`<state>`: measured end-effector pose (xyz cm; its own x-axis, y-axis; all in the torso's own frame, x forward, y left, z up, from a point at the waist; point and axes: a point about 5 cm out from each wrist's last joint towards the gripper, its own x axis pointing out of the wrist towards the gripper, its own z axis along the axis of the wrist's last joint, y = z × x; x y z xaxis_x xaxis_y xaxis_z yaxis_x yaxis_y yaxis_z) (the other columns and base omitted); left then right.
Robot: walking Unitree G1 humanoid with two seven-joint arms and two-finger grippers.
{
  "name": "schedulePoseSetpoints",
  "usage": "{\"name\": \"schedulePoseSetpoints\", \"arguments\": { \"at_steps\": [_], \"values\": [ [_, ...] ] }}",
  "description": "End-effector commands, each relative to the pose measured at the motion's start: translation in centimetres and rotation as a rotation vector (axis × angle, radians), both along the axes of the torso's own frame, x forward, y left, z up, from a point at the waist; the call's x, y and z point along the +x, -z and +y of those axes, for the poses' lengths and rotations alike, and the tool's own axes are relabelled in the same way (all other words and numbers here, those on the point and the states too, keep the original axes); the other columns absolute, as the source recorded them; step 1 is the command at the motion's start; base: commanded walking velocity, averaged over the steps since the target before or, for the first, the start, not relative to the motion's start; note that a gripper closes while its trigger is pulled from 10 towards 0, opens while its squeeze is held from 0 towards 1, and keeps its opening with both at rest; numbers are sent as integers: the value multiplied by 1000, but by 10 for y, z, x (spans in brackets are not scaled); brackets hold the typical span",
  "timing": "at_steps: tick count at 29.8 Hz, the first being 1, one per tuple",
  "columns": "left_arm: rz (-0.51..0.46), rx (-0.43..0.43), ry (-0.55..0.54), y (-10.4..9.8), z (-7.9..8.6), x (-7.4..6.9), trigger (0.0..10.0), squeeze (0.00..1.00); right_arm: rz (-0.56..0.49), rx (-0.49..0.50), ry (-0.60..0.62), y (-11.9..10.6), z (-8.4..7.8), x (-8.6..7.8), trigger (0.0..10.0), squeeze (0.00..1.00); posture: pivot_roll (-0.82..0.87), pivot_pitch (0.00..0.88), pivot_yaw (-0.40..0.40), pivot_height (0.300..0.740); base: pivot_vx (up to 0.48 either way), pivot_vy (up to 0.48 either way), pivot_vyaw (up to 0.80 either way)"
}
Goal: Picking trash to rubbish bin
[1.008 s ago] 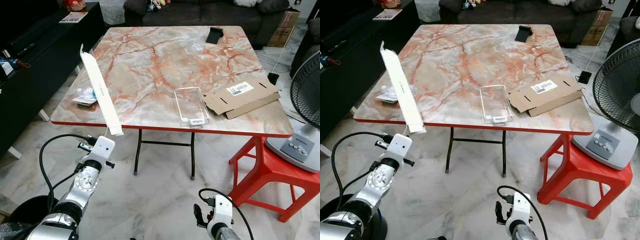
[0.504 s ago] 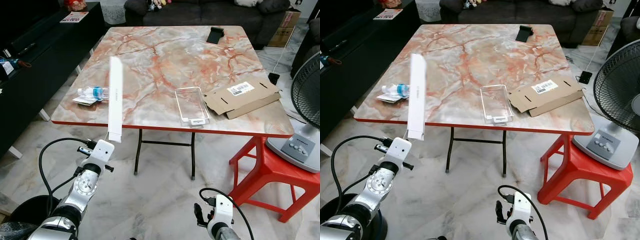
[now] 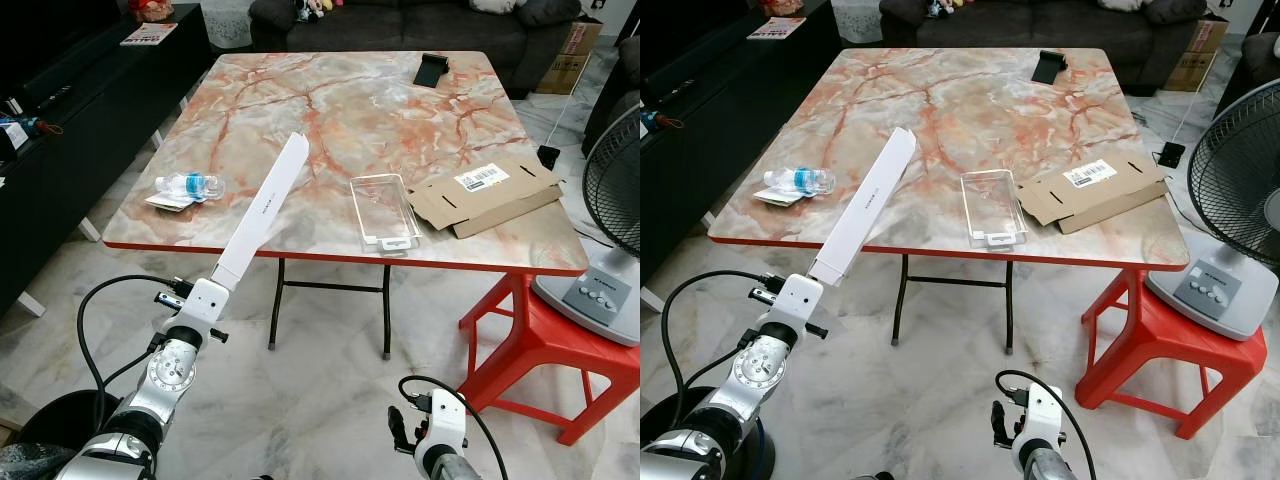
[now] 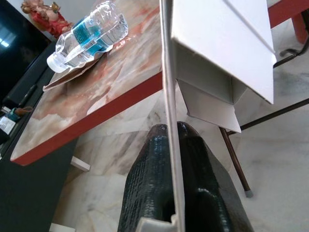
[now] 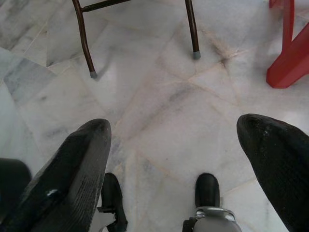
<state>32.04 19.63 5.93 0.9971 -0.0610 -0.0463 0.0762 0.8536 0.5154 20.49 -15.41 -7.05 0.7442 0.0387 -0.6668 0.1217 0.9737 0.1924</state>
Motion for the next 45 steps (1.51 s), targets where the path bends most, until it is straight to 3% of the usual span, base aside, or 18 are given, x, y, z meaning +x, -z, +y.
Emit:
{"name": "schedulePoseSetpoints", "arguments": {
  "at_steps": [1, 9, 45],
  "values": [
    [4, 8, 1, 0, 2, 0, 10000, 0, -6, 7, 2, -1, 3, 1, 10000, 0, 92, 91, 32, 740, 0, 0, 0],
    [4, 4, 0, 1, 1, 0, 10000, 0, -7, 7, 2, -1, 2, 1, 10000, 0, 92, 91, 32, 740, 0, 0, 0],
    [24, -16, -15, 5, 1, -2, 10000, 0, -2, 3, 2, 0, 1, 0, 10000, 0, 88, 98, 28, 740, -213, 0, 0]
  ]
}}
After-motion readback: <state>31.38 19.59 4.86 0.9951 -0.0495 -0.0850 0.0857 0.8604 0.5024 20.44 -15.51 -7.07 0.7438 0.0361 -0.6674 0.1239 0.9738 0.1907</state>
